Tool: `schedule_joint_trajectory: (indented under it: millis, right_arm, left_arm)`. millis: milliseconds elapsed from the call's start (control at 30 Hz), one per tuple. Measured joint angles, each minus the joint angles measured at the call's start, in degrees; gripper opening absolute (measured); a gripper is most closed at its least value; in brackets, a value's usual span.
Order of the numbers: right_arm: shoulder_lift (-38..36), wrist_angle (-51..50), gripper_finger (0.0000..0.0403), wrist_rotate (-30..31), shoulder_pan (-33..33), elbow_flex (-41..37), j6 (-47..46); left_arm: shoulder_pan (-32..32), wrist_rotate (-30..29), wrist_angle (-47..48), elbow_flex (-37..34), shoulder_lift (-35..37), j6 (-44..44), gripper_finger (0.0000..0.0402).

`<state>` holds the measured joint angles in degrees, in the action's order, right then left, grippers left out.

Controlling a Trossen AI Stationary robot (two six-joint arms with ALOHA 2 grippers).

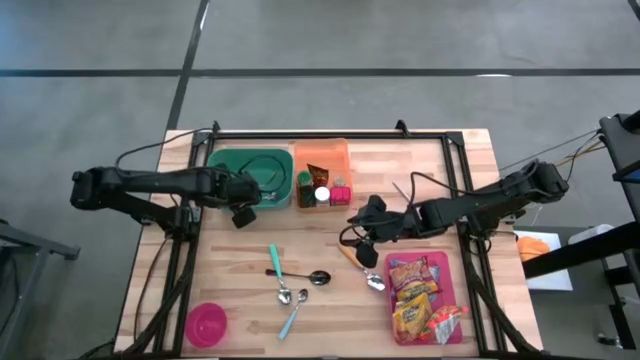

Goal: Pick & Place Food Item
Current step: Put the green spoon into the green bin

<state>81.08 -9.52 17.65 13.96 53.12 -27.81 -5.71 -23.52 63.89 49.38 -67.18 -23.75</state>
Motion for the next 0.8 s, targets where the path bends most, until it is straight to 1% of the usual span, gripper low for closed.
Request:
schedule_joint_trajectory:
  millis: [167,333,500,633,800]
  right_arm:
    - [0.0,0.02,0.0299,-0.05,0.08,0.0,1.27]
    - [0.0,0.0,0.0299,-0.02,0.07,0.0,1.5]
    - [0.0,-0.1,0.0299,-0.05,0.06,0.0,2.0]
    - [0.0,-0.11,0.0299,-0.07,0.06,0.0,2.51]
    - [0.0,-0.11,0.0299,-0.07,0.06,0.0,2.51]
  left_arm:
    - [-2.48,0.71,-6.0,-3.28,0.0,4.87,0.0]
    - [-6.75,5.91,-13.34,-6.54,-0.04,11.56,0.0]
    - [-11.51,8.0,-17.21,-8.49,-0.06,20.01,0.0]
    - [-15.75,13.34,-18.03,-8.52,-0.04,26.36,0.0]
    - [-20.25,19.94,-18.7,-8.52,-0.65,26.67,0.0]
